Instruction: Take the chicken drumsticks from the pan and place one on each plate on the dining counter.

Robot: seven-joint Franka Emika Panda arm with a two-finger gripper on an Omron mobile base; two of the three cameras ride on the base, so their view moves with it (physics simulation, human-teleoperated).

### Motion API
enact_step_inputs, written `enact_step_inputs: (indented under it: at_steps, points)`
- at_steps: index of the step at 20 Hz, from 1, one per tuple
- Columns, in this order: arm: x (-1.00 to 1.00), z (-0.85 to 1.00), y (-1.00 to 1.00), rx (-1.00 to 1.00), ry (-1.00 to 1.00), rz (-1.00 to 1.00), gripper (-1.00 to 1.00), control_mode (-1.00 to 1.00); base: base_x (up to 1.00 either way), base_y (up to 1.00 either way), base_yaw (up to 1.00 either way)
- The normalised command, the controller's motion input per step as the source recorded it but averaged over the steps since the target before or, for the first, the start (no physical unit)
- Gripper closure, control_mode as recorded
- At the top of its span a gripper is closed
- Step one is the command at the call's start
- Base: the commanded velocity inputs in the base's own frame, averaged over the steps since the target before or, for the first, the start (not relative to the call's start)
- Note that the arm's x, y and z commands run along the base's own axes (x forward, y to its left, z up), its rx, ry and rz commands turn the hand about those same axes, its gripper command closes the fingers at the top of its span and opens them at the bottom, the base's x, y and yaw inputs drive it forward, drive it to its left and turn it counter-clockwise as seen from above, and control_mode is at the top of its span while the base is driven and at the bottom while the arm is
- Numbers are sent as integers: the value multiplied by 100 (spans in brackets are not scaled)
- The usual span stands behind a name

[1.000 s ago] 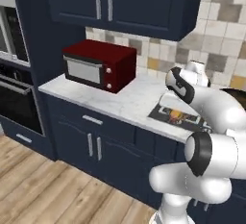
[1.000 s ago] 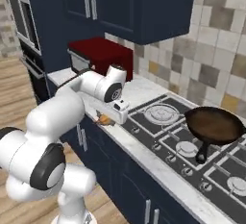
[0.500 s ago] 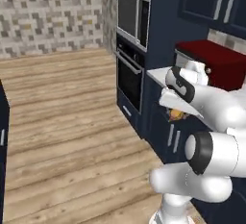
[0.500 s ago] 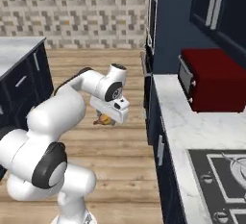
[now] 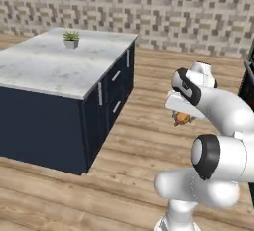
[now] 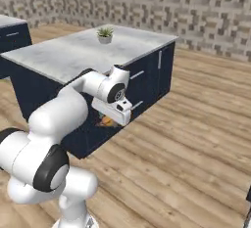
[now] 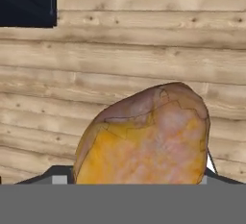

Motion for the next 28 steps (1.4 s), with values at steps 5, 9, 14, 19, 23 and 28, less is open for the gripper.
enact_step_inputs:
  at_steps: [5, 9, 14, 19, 23, 28]
  points:
    - [0, 0, 0, 0, 0, 0, 100, 100, 8, 11, 99]
    - [0, 0, 0, 0, 0, 0, 100, 100, 55, 52, 61]
    - [0, 0, 0, 0, 0, 0, 100, 100, 100, 72, 1]
    - [0, 0, 0, 0, 0, 0, 100, 100, 100, 65, 0]
    - [0, 0, 0, 0, 0, 0, 100, 100, 100, 62, 0]
    - [0, 0, 0, 0, 0, 0, 100, 100, 100, 62, 0]
